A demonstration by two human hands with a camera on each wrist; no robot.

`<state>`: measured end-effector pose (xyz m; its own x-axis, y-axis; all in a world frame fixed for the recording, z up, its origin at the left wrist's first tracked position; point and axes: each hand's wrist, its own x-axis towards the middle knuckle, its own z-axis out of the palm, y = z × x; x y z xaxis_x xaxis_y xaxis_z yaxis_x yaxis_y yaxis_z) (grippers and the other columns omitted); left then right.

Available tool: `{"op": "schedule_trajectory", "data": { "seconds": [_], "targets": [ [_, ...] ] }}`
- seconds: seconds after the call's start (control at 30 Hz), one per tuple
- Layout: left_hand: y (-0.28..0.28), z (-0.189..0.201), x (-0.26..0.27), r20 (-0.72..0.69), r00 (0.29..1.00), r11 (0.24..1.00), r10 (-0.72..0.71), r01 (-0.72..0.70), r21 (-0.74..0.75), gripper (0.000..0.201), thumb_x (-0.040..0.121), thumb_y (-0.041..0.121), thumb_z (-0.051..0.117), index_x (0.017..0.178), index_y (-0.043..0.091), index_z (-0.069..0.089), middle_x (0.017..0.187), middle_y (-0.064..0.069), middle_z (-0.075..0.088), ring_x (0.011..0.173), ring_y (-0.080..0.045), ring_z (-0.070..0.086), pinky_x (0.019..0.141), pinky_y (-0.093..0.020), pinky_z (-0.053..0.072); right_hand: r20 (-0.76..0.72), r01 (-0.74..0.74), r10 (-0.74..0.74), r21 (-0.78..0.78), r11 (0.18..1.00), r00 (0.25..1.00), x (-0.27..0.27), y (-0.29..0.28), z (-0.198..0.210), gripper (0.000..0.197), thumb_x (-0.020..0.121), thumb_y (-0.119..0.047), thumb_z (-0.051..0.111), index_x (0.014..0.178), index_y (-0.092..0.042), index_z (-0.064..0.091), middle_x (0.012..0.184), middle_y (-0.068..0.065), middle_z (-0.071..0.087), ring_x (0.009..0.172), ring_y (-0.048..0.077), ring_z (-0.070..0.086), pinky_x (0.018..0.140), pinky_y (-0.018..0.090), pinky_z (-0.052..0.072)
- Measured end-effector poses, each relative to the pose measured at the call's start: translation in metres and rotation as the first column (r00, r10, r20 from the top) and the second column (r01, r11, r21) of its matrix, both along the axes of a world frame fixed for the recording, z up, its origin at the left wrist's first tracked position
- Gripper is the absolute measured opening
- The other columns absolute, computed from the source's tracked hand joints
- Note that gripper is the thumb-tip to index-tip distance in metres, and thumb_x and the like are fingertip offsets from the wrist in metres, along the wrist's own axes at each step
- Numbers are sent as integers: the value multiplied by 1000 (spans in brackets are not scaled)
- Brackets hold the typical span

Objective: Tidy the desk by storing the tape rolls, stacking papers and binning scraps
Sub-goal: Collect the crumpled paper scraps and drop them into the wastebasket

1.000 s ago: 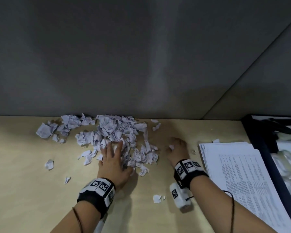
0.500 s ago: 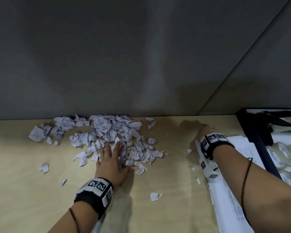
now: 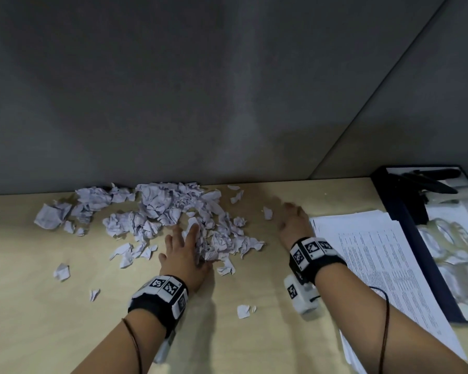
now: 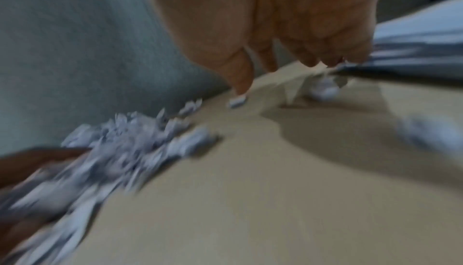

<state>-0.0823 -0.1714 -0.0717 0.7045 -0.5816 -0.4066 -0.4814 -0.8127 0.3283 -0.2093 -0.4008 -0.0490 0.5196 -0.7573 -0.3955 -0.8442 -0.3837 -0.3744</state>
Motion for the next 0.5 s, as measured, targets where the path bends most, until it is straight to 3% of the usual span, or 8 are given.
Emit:
{"op": "schedule_trajectory", "data": {
  "seconds": [0.03, 0.1, 0.17, 0.27, 0.4, 0.5],
  "targets": [
    [-1, 0, -1, 1, 1000, 1000, 6, -6, 2, 92, 80, 51, 61, 149, 34, 2, 158, -6, -4, 144, -32, 3, 109, -58, 27, -86, 36, -36, 7, 999, 996, -5, 5, -4, 63, 93, -16, 44, 150, -17, 17, 155, 15, 15, 141, 34, 20, 112, 43, 28],
    [-4, 0, -1, 5, 1000, 1000, 28, -28, 3, 91, 80, 51, 61, 148, 34, 4, 158, -6, -3, 144, -32, 4, 108, -58, 28, -151, 25, -14, 66, 998, 988, -6, 26, -11, 65, 95, -20, 43, 151, -17, 11, 158, 15, -1, 145, 35, 3, 116, 45, 22],
    [-7, 1, 0, -1, 999, 999, 40, -40, -5, 90, 80, 52, 62, 148, 34, 6, 157, -6, -3, 144, -32, 5, 107, -58, 28, -85, -100, 107, 91, 991, 991, 1, 51, -15, 63, 96, -20, 42, 151, -19, 11, 159, 12, -6, 146, 32, -3, 118, 40, 16],
    [-5, 2, 3, -20, 999, 999, 29, -29, -39, 90, 79, 50, 63, 148, 33, 8, 157, -6, -2, 143, -33, 8, 106, -59, 31, 73, -281, 274, 127, 951, 959, 13, 75, -17, 60, 98, -17, 39, 152, -21, 11, 160, 5, 0, 147, 24, -2, 120, 34, 10],
    [4, 1, 7, -75, 995, 987, 64, -74, -141, 91, 79, 55, 62, 149, 30, 11, 158, -8, 0, 144, -32, 10, 109, -57, 29, 45, -125, 120, 134, 983, 992, -3, 71, -4, 68, 95, -10, 41, 151, -27, 8, 160, 5, 0, 146, 28, 8, 115, 40, 26],
    [5, 10, -2, -28, 999, 989, 35, -39, -141, 84, 84, 61, 50, 149, 32, 6, 159, -6, -4, 146, -31, 2, 113, -60, 17, -148, -63, 56, -41, 997, 987, -40, 56, 9, 64, 89, -6, 46, 146, -19, 22, 145, 15, 28, 130, 32, 38, 100, 40, 43]
  ]
}}
